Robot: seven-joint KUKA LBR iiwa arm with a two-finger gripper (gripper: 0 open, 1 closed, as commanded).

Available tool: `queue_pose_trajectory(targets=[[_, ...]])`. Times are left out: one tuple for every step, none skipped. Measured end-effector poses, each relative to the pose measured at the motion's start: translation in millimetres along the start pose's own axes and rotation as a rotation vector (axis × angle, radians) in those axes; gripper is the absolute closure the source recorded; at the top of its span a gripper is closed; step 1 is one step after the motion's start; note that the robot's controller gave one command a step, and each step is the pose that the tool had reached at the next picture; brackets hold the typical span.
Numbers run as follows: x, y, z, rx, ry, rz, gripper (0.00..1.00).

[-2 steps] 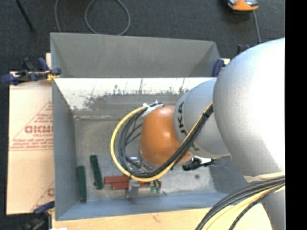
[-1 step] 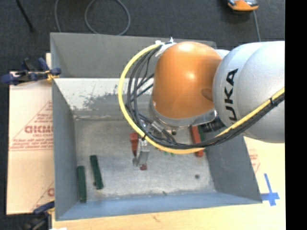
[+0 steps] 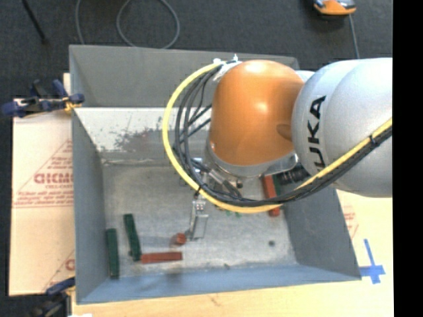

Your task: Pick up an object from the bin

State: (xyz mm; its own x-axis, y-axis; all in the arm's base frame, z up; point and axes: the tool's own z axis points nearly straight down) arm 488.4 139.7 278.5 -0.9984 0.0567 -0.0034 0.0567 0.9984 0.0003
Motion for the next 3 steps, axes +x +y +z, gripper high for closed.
queue_pose_trajectory(targets=[[-6.8,-22,129,0.002,0.008,0.179,0.00],[2.7,30,209,-0.001,0.000,0.347,0.00],[3.1,29,208,0.000,0.001,0.350,1.00]])
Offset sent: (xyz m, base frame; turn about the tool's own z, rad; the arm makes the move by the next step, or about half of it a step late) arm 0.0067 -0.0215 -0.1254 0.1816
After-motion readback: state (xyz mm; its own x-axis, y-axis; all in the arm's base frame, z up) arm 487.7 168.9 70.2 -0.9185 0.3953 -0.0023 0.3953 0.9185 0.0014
